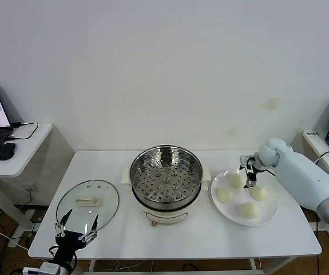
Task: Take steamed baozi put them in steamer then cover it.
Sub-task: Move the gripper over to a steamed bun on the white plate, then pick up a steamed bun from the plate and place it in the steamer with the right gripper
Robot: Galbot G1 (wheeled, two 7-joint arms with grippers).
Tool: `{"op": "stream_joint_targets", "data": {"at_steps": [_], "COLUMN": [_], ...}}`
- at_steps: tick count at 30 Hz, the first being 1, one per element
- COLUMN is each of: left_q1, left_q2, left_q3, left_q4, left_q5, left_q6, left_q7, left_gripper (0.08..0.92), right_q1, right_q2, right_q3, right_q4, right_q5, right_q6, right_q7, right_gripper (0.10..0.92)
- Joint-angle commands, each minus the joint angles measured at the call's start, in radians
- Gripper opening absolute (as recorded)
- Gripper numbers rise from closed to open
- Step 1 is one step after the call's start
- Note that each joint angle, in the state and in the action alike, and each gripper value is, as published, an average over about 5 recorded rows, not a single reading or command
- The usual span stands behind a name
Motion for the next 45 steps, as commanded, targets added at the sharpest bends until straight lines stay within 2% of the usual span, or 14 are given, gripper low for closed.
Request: {"op": "stream_joint_targets", "data": {"at_steps": [1,11,22,28,32,39,45], "left_q1": [0.000,0.001,-0.001,0.001,0.003,-0.001,-0.001], "left_q2": [0.000,-0.002,-0.005,-0.003,-0.001,0.000,0.007], "left_q3": [0.000,0.000,0.002,0.002,0.002,0.011,0.013], "left_q4": [0.001,0.003,0.014,0.010,0.007,0.003,-0.004], "left_q5": [0.001,0.000,0.000,0.000,0.000,0.000,-0.003], "left_q6": [0.000,-0.005,-0.012,-0.011,-0.011,-0.010,-0.010], "left_q7": [0.000,0.001,0.002,0.002,0.002,0.003,0.006], "left_gripper": [0.823,0.823,0.823,0.823,0.823,0.823,0.823], "right_q1": [0.011,-0.001,-0.004,0.002,0.029,0.157,0.343], "right_q2": [0.025,0.066,0.063,0.038,-0.019,-0.196,-0.323], "right_q3": [-0.006,0.012,0.019,0.011,-0.032,-0.159,-0.282], "right_q4": [-0.034,-0.077,-0.085,-0.053,0.026,0.288,0.429], "right_q5": [-0.001,-0.026,-0.052,-0.037,0.025,0.222,0.398], "right_q6": [0.001,0.003,0.000,-0.002,-0.019,-0.089,-0.124], "right_q7": [0.002,0.016,0.016,0.012,-0.001,-0.038,-0.064], "right_gripper": [0.774,0.702,0.556,0.530,0.533,0.535,0.536]}}
